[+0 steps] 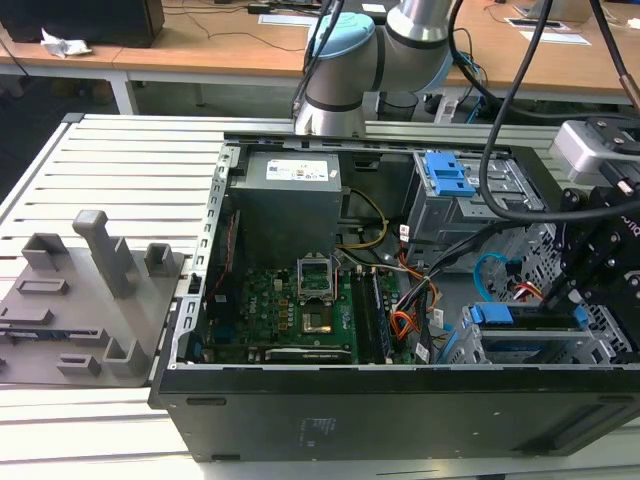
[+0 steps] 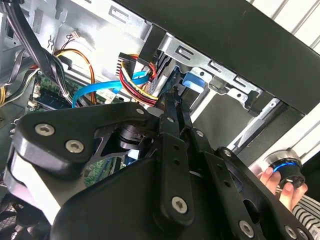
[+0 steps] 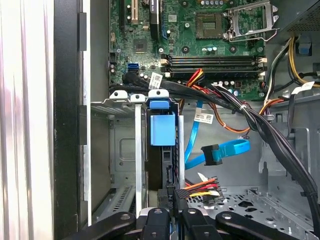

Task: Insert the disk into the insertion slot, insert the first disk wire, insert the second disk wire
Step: 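Insert the first disk wire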

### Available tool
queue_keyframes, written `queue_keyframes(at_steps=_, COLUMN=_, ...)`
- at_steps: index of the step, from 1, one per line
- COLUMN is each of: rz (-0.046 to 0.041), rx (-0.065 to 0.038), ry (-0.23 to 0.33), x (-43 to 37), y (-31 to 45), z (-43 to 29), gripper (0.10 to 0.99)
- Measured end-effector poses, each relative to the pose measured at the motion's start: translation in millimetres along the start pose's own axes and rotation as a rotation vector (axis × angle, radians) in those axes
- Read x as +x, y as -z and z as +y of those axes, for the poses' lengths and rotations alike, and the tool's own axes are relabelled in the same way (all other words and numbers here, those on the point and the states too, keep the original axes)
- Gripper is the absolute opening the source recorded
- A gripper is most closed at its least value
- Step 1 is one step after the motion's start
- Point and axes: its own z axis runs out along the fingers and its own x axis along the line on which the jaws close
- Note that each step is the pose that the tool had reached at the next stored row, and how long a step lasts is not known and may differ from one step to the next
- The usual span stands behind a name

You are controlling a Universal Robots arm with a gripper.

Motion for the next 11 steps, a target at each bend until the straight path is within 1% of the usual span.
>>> queue_keyframes(at_steps=6, rz=-0.0037, rx=-0.001, ry=-0.029, x=0.1, y=0.5, z=0.1, gripper=0.165)
queue_keyframes(at_steps=8, rz=-0.004, rx=-0.001, ry=-0.039, x=0.2, y=2.0, z=0.1, gripper=0.165)
queue_keyframes(at_steps=9, rz=-0.0064, rx=-0.001, ry=-0.04, x=0.2, y=2.1, z=0.1, gripper=0.165)
queue_keyframes(at_steps=10, rz=-0.0122, rx=-0.002, ry=-0.04, x=0.5, y=2.1, z=0.1, gripper=0.165)
queue_keyframes(at_steps=11, rz=-0.0154, rx=-0.002, ry=-0.04, x=1.1, y=2.1, z=0.0, gripper=0.165)
